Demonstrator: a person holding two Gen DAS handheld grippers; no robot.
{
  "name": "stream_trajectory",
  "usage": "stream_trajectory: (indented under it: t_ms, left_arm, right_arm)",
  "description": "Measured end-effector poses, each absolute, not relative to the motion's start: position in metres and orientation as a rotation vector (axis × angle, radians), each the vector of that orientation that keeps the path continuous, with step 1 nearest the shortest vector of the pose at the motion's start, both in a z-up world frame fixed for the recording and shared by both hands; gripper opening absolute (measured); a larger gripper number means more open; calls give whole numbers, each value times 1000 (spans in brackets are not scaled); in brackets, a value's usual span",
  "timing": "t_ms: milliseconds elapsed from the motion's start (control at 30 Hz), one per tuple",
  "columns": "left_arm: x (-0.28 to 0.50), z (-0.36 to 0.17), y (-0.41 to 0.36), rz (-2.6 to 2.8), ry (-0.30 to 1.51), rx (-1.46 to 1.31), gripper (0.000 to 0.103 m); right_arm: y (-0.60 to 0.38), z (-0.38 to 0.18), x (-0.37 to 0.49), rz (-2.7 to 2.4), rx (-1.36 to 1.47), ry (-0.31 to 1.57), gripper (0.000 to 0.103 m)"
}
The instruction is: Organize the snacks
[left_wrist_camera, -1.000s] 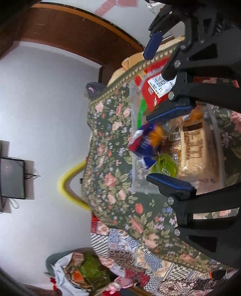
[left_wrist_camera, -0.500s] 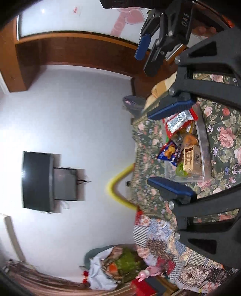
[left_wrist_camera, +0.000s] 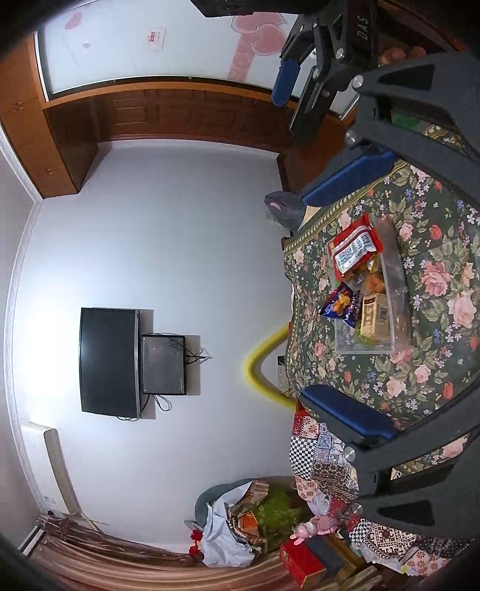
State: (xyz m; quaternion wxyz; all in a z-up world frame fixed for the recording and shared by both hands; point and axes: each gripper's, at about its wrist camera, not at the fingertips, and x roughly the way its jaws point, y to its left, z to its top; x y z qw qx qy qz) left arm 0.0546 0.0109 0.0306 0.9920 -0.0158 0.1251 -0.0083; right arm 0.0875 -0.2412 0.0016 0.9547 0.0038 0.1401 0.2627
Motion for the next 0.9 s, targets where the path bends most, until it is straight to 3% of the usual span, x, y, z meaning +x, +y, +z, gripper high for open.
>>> stream_trajectory:
  t_ms: [900]
  left_arm:
    - [45, 14, 13, -6, 283, -51, 101]
  right_arm:
    - [-243, -9, 75, 521, -3, 313, 103]
